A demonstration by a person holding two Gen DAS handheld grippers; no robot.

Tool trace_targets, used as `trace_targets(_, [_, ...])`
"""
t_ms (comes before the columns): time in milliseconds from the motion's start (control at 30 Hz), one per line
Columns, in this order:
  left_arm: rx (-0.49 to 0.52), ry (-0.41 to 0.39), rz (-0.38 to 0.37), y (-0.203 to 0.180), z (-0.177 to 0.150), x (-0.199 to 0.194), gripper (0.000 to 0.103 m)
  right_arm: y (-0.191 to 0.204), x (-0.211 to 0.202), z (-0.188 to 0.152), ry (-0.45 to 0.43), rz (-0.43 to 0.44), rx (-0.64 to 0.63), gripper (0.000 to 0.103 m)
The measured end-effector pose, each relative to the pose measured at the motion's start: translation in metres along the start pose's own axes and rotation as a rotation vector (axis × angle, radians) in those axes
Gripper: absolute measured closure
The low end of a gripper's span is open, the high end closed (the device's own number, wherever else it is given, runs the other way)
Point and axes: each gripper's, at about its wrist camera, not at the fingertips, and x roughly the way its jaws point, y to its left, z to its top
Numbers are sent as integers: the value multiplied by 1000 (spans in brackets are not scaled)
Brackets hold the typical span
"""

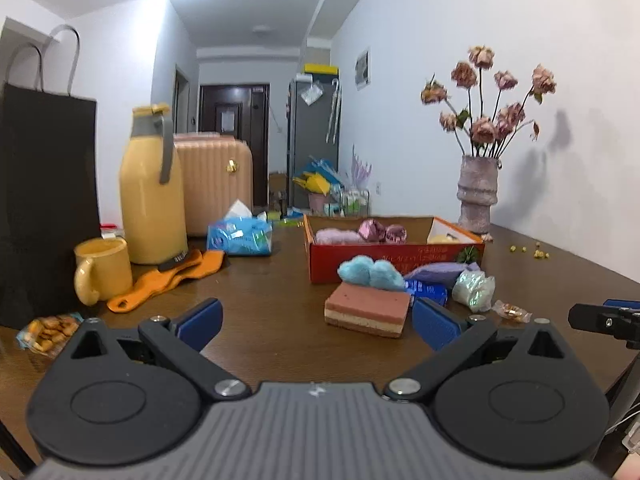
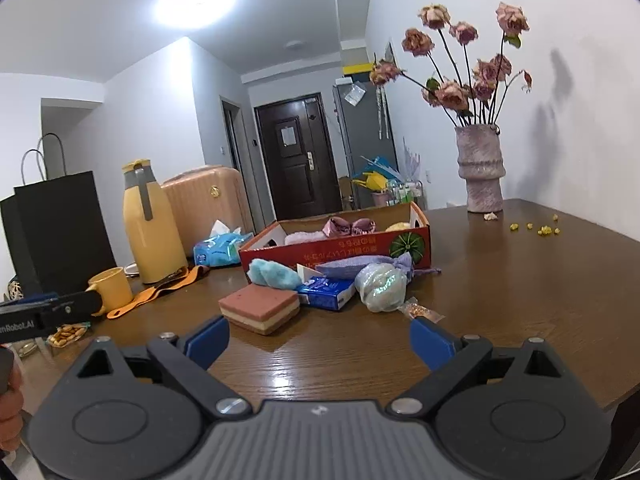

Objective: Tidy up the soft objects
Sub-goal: 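Lift both tools out of the box back toward the table, then close the left and right tools on the pink-and-beige sponge block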

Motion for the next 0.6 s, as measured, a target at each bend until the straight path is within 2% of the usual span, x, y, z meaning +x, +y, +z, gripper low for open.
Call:
trace_targets(133, [-15, 35, -41, 5, 7, 49, 0, 3, 39, 8, 70, 11, 5, 14])
trace_targets(200, [-37, 74, -60, 9, 14, 87, 1, 5, 64, 13, 98, 33, 18, 22])
trace_targets(267, [-74, 129, -104, 15, 20, 125, 9, 8, 97, 18, 137, 55, 48, 31])
trace_targets(300, [-96, 163, -134, 18, 23, 147, 17, 9, 113, 20, 160, 66, 63, 38])
trace_targets(400, [-167, 267, -214, 25, 25, 203, 41, 13, 159, 23, 215, 101, 113, 51])
trace_targets(467, [-190, 310, -222, 27, 23, 228, 45, 14, 189, 22, 253, 111, 160, 55])
trace_targets(500, [-200, 324, -222, 27, 22, 237, 49, 13, 201, 22, 271, 118, 183, 57])
trace_targets(533, [-206, 341, -225, 28, 20, 243, 59, 13, 212, 22, 288, 126, 210, 59])
trace_targets(600, [-222, 388, -246, 28, 13, 248, 66, 11, 225, 21, 295, 145, 250, 62])
